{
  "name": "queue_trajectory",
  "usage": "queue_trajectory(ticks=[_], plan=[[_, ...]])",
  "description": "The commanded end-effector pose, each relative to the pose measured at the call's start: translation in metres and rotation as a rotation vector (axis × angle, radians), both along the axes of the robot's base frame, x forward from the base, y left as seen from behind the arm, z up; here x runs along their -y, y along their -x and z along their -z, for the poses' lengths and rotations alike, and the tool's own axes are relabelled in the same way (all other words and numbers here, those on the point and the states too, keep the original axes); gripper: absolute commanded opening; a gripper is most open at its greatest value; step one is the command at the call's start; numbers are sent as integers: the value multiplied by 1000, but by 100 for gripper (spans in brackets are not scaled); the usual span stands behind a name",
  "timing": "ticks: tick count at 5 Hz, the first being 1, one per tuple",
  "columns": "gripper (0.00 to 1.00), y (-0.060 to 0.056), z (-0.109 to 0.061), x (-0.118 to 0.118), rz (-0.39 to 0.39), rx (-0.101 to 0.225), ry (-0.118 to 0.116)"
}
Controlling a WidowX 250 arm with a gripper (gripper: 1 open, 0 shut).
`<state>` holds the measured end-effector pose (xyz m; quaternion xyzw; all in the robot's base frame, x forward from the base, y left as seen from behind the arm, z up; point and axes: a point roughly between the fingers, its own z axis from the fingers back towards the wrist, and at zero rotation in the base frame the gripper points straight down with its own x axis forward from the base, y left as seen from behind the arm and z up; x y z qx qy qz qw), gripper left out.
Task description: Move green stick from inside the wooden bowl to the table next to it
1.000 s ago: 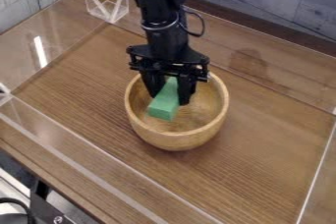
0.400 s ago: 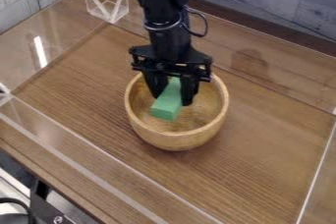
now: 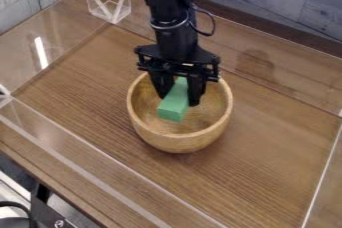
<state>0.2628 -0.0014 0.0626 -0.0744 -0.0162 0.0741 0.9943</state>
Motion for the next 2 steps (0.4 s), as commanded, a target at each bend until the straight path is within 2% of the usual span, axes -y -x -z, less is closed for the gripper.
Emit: queue_trajectory(ticks=[1, 2], plan=[[0, -10, -15, 1, -16, 58, -3], [0, -11, -22, -2, -25, 62, 5]])
